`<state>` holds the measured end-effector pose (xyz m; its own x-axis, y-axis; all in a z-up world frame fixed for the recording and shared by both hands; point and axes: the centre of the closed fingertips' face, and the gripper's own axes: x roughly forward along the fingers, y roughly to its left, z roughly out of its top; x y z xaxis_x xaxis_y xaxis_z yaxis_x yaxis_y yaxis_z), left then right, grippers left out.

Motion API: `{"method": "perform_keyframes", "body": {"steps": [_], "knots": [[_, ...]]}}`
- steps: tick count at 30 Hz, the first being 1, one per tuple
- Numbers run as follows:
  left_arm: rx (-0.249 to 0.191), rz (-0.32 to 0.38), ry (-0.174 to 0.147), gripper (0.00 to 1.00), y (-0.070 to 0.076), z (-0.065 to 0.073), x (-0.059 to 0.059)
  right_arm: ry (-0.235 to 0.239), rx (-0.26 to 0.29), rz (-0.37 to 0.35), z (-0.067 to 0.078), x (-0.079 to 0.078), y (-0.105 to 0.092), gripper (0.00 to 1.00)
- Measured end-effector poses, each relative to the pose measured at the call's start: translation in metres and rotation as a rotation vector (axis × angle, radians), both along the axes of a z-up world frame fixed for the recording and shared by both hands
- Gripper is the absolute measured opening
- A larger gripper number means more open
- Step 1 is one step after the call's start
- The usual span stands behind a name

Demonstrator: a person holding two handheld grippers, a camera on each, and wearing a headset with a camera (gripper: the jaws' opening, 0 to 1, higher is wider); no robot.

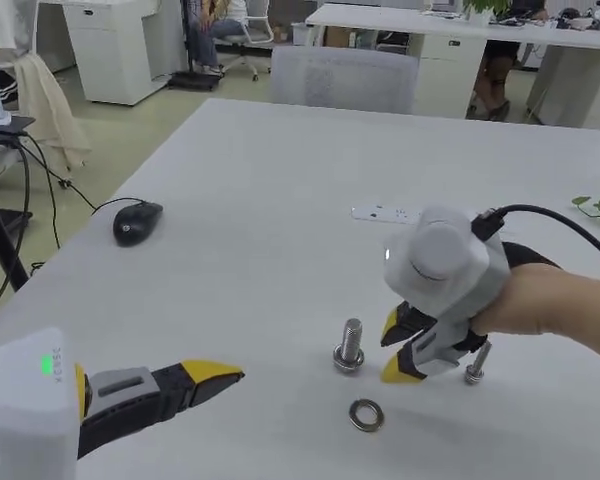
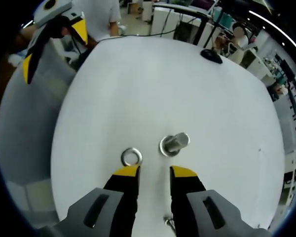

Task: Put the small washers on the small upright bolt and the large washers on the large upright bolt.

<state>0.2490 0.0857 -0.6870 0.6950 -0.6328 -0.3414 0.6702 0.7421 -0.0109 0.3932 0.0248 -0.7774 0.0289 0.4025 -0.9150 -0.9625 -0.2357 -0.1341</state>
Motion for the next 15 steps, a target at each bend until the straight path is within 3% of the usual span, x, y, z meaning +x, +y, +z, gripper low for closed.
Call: {"method": "perform_keyframes", "body": {"steps": [15], "knots": [[-0.006, 0.005, -0.014, 0.57, -0.002, 0.002, -0.009, 0.026, 0.006, 0.000, -0.010, -0.024, -0.003, 0.25]]}}
